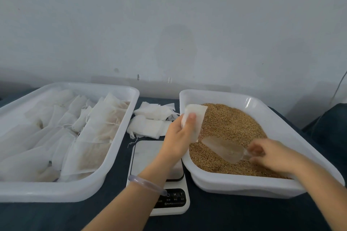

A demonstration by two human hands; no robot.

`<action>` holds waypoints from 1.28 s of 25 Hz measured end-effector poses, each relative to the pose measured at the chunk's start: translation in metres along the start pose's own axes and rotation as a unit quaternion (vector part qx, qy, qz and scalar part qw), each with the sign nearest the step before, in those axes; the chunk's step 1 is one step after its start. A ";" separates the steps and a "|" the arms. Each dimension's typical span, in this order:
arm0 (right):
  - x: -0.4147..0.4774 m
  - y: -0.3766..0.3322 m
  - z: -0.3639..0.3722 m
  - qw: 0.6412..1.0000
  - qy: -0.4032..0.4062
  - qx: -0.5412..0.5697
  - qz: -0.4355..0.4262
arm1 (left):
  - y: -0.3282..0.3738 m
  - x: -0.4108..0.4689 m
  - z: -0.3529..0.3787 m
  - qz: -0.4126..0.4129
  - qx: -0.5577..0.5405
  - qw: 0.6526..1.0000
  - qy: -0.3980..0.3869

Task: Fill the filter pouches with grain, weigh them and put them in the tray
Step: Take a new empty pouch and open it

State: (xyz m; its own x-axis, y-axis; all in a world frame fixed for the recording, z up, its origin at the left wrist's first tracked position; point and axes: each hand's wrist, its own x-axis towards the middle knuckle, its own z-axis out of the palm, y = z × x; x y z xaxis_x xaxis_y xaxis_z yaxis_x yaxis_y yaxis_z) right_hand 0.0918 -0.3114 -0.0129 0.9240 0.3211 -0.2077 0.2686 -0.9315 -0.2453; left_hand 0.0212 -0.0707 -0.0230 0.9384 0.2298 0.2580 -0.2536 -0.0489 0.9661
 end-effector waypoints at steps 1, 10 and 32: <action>0.000 -0.005 -0.004 1.000 0.013 -0.020 -0.011 | 0.006 -0.001 -0.006 0.000 -0.009 1.000 -0.016; -0.027 -0.158 -0.016 0.872 0.065 0.398 -0.276 | 0.037 -0.018 -0.068 -0.012 0.005 0.987 -0.163; 0.017 -0.198 0.029 0.949 0.082 -0.065 -0.296 | 0.028 0.000 -0.109 -0.014 0.614 0.772 -0.163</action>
State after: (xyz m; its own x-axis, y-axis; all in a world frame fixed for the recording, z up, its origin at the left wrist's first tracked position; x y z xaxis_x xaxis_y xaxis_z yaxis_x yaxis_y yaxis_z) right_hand 0.0466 -0.1165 0.0051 0.6277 0.7739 0.0836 0.7756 -0.6127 -0.1519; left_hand -0.0111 0.0335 0.0029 0.9995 -0.0004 0.0328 -0.0071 -0.9790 0.2036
